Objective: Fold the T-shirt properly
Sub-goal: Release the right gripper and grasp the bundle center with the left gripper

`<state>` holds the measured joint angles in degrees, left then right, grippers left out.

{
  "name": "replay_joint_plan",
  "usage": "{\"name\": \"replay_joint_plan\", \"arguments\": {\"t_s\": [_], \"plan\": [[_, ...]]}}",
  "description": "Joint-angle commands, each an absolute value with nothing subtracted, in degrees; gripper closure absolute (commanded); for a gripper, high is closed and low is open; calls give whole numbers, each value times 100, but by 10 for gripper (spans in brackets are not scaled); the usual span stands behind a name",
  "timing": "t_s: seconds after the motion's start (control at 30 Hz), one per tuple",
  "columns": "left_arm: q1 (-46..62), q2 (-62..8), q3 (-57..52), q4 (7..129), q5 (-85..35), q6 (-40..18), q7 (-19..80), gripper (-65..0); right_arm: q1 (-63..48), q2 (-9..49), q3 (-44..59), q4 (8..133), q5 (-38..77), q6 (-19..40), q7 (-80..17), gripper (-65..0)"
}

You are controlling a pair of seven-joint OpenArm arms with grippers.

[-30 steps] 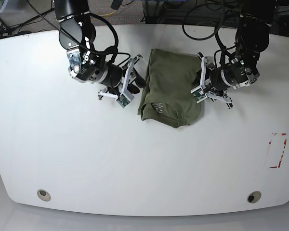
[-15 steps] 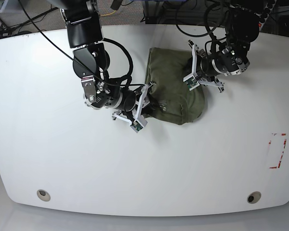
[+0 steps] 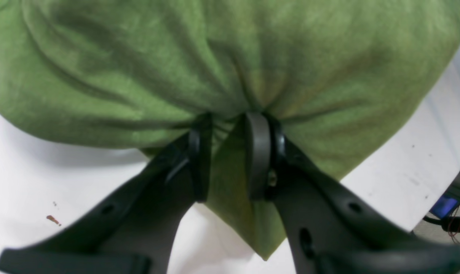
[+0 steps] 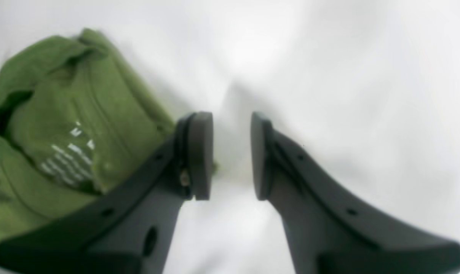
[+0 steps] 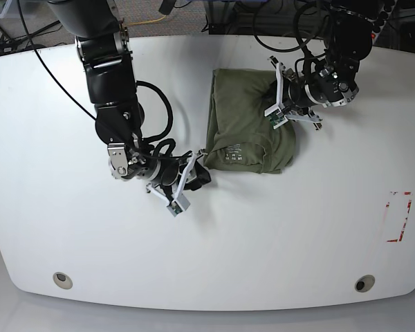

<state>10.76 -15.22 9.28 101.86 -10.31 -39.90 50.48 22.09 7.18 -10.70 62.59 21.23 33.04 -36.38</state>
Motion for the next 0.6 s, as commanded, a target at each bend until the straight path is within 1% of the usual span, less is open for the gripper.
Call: {"name": "replay_joint_plan", "arguments": {"t_s": [0.0,0.17,0.23,0.4,0.47,0.57], "plan": [[1051,-1569,919,10589,-1015,-4000,5112,-133,2431,875,-1033,6818,2343,3336,-3758,-154],[1033,-1534,919,11081,-1024,-4000,5121,-138,2378,1156,-1024,7811,2712,3301,-4382,-152],[980,-1420,919,11187,-1024,-4000,5121,-138,2229,1270,-998,8145,2932,3301,-4602,-152],[840,-989,699,11213,-998,-4000,5138,-142,1763,1393,-365,8690,3231,3292,-4927,-152],[769,-743,637,11204,-989,-4000,5138,-196,1569,1393,-66,8778,3266,3301,-5033,-152],[646,-567,646,11204,-989,-4000,5138,-331,1385,1420,84,8787,3275,3327,-5068,-152]]}}
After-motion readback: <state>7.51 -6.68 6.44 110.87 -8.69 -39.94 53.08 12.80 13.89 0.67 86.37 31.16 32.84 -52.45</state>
